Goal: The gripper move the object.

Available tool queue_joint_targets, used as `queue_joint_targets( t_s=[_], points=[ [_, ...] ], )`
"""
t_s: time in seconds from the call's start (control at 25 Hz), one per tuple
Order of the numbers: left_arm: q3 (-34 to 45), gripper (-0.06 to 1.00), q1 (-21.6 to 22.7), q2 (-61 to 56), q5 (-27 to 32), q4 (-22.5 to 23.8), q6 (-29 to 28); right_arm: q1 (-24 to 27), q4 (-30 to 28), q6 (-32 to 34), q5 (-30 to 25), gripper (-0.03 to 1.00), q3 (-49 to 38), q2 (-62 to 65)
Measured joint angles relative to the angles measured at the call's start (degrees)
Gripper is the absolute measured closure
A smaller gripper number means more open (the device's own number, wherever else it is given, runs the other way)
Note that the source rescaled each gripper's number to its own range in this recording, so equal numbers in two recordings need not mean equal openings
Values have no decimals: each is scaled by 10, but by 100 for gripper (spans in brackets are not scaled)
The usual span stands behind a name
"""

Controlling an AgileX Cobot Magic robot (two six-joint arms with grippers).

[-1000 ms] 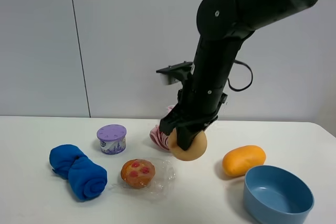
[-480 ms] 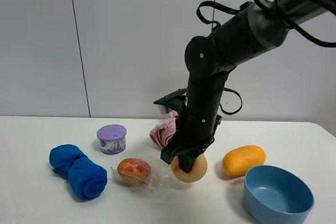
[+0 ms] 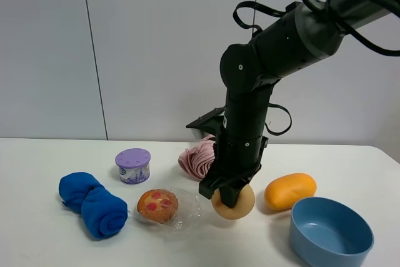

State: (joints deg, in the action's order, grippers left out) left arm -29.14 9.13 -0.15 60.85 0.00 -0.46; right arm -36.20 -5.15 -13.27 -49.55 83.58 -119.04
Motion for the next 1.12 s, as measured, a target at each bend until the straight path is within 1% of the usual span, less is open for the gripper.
queue_joint_targets(
  t_s=[0.08,0.12,0.2,0.24,0.28,0.32,0.4,0.52,0.6,0.68,0.72,0.92,1.12],
  points=[
    [0,-6,0,0,0,0,0,0,0,0,-2,90,0,0],
    [0,-6,0,0,0,0,0,0,0,0,-2,82,0,0],
    [0,-6,0,0,0,0,0,0,-1,4,-2,61,0,0],
    [0,-6,0,0,0,0,0,0,-1,11,-2,48,0,0],
    [0,-6,0,0,0,0,0,0,-3,18,-2,38,0,0],
    [0,-6,0,0,0,0,0,0,-4,23,-2,32,0,0],
    [0,-6,0,0,0,0,0,0,-6,33,-3,26,0,0],
    [0,-6,0,0,0,0,0,0,-6,43,-16,21,0,0],
    [0,-6,0,0,0,0,0,0,-7,50,-21,12,0,0],
    [0,-6,0,0,0,0,0,0,-20,59,-27,3,0,0],
    [0,-6,0,0,0,0,0,0,-31,67,-29,1,0,0],
    [0,-6,0,0,0,0,0,0,-77,103,-37,-3,0,0],
    [0,-6,0,0,0,0,0,0,-79,108,-64,-3,0,1]
  ],
)
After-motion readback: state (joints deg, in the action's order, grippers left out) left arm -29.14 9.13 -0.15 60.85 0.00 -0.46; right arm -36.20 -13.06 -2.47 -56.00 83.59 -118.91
